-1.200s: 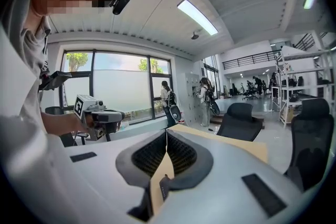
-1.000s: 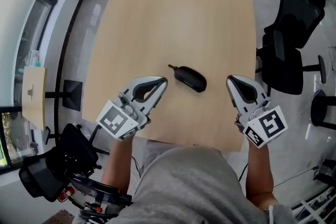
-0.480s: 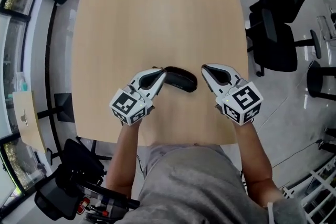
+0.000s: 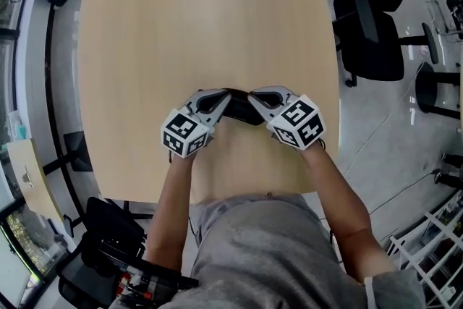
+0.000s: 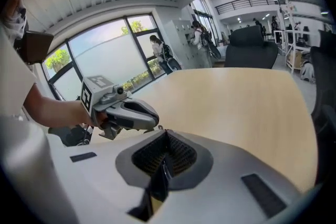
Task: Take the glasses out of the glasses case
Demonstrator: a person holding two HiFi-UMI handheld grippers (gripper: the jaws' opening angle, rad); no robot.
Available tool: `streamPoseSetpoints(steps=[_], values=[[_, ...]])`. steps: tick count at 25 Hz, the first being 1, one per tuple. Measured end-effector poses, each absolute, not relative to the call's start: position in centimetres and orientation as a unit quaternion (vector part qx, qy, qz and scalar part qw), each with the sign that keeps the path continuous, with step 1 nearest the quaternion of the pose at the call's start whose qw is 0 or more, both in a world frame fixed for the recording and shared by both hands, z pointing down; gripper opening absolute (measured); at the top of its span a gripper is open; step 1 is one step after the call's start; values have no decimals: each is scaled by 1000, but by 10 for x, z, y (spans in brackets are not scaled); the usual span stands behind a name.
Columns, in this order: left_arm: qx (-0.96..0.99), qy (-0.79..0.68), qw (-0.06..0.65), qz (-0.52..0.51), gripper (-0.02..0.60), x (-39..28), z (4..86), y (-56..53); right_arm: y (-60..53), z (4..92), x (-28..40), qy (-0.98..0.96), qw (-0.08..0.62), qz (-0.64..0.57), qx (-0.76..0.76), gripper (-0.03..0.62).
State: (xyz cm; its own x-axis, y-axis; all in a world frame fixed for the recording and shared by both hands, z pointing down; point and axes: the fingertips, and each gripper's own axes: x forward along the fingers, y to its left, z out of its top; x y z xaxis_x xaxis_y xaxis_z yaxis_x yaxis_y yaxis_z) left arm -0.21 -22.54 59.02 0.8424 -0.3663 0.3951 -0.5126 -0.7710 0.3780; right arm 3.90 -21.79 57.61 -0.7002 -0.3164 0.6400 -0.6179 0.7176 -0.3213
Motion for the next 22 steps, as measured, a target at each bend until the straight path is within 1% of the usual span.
streamPoseSetpoints(steps=[4,8,11,14,19,20,21,22], values=[[927,-228,258,151,6,-7,598,-215,-205,611,26,-873,322,284,229,8],[925,-214,272,156,6,-12,607,-204,-196,635,14,-868,362,274,204,8],[924,-207,280,161,6,-14,616,-193,-191,639,6,-871,374,258,187,9],[920,-210,286,163,6,-14,623,-184,-185,636,1,-879,388,222,165,9],[916,-236,289,151,6,-23,630,-175,-155,629,-17,-895,412,125,116,11],[915,-241,289,148,6,-24,630,-175,-150,633,-18,-891,426,108,115,21],[914,-244,290,146,6,-25,630,-174,-147,639,-17,-884,443,92,118,76],[913,-246,290,146,6,-25,631,-173,-146,646,-14,-875,462,77,123,158]])
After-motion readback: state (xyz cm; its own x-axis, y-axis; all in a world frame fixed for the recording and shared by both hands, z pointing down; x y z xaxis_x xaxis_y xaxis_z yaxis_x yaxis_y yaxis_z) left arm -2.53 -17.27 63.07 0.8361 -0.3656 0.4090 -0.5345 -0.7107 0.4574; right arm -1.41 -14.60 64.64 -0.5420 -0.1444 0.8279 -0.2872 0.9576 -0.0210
